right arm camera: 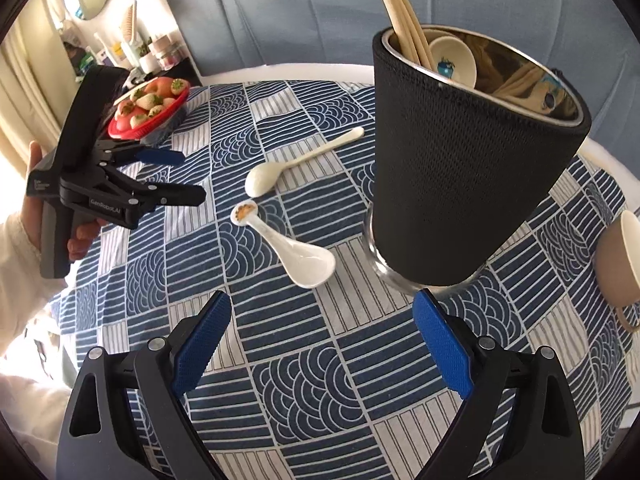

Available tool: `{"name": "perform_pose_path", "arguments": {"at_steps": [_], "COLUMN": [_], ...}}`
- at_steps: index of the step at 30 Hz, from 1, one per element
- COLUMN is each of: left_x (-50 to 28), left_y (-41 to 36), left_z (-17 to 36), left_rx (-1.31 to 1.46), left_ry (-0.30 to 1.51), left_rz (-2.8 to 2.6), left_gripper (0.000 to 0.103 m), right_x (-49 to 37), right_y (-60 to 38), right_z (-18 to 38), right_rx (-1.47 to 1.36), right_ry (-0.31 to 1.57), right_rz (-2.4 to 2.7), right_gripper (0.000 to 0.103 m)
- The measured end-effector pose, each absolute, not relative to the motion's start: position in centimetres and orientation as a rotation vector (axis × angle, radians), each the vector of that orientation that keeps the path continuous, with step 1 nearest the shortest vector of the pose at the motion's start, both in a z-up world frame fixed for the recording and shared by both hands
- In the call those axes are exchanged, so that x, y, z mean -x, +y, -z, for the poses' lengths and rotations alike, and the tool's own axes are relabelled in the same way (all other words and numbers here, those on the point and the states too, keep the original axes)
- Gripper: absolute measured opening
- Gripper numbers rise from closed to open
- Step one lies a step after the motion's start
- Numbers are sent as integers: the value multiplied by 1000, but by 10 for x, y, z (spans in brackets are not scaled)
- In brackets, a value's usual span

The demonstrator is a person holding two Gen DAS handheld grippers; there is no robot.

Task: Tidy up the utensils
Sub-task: 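Withdraw the open left tool toward the white spoon with brown print, then grasp the brown-print white spoon by its bowl with the left gripper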

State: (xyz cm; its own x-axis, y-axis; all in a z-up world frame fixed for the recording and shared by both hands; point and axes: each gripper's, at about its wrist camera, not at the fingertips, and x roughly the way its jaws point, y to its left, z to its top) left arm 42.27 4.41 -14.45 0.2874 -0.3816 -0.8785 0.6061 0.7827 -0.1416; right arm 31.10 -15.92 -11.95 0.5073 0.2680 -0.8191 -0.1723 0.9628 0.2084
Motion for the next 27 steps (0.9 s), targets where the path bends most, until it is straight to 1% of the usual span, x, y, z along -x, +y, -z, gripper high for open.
{"name": "perform_pose_path", "arguments": {"at_steps": [1,2,3,6,9,10,13,15,16,17,18,19,20,26,27], "left_x": [-422,-421,-421,-420,-421,-421,-422,-423,-423,-424,-424,-424,-424,-418,-416], "left_y": [42,40,38,34,29,28,24,23,22,21,20,20,19,18,17], "left_z": [146,147,149,151,153,154,156,157,157,157,158,158,158,163,163], "left_rx": [-243,-250,-260,-275,-286,-289,-298,-301,-304,-307,-309,-313,-316,-303,-301], "left_ry": [1099,1102,1105,1111,1118,1121,1128,1132,1134,1136,1139,1142,1144,1158,1159], "left_rz": [671,673,675,687,692,694,699,704,706,708,711,713,716,758,769], "left_gripper": [97,97,97,97,97,97,97,97,97,97,97,97,97,97,91], "right_x": [-313,-315,-318,-323,-329,-331,-337,-340,-342,-344,-345,-345,-346,-345,-346], "right_y": [-160,-161,-161,-163,-166,-167,-168,-169,-169,-169,-168,-167,-166,-166,-166], "right_z": [122,126,129,134,140,142,150,155,159,162,164,165,166,169,169], "right_rx": [-124,-138,-145,-173,-235,-249,-278,-309,-325,-335,-336,-326,-317,-322,-327], "right_ry": [1006,1012,1017,1017,1029,1032,1047,1059,1068,1078,1087,1089,1088,1100,1102], "right_rz": [-274,-276,-276,-282,-303,-307,-298,-299,-306,-313,-309,-304,-295,-319,-323], "right_gripper": [83,75,73,71,61,56,52,44,35,23,18,9,5,5,5]}}
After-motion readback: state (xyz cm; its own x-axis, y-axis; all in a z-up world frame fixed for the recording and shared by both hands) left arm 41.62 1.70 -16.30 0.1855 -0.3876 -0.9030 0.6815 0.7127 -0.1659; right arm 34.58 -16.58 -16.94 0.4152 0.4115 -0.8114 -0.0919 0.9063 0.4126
